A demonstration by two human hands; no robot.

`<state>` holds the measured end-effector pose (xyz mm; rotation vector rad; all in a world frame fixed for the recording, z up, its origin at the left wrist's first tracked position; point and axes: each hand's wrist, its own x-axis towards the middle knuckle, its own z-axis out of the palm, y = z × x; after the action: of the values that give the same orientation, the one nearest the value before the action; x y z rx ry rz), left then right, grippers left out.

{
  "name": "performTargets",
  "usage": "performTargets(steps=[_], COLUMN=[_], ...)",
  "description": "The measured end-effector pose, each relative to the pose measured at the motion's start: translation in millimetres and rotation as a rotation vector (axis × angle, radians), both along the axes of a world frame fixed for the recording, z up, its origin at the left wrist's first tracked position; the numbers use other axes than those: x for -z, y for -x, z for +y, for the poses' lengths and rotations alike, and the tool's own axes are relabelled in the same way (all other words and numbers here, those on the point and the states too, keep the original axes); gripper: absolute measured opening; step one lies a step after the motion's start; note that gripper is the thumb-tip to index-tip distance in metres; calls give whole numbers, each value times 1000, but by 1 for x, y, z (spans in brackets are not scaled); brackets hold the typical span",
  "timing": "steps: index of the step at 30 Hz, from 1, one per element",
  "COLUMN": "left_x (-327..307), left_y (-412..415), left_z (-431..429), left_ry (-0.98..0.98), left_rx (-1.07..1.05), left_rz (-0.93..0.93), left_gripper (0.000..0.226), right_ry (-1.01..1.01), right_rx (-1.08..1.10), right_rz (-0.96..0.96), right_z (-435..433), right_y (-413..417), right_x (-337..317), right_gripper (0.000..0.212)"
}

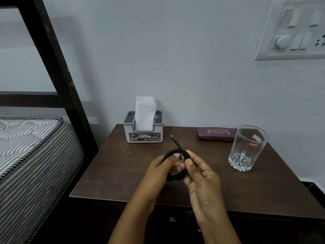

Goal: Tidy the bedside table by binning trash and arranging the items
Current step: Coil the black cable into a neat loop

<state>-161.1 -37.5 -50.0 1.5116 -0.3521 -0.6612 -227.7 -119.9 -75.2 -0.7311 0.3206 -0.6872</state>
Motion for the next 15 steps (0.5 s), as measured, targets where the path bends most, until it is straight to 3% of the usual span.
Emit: performTargets(steps=[5, 8, 12, 15], left_x=[2, 3, 5, 5], left_y=[-4, -5, -11, -14], left_z=[0, 0, 2, 2], left_ry=[193, 291, 405, 406], left_rx=[-10, -22, -28, -42], left_rz=[91, 296, 547, 633], left_gripper=[18, 12, 34, 31], right_ry=[-76, -99, -46, -4], right_rx=[-71, -48, 1, -11], right_rz=[17, 52, 98, 119], right_z=[1, 6, 3, -1], right_y=[-1, -1, 0, 1], right_x=[-2, -2, -1, -1], right_gripper=[31, 26, 22, 21])
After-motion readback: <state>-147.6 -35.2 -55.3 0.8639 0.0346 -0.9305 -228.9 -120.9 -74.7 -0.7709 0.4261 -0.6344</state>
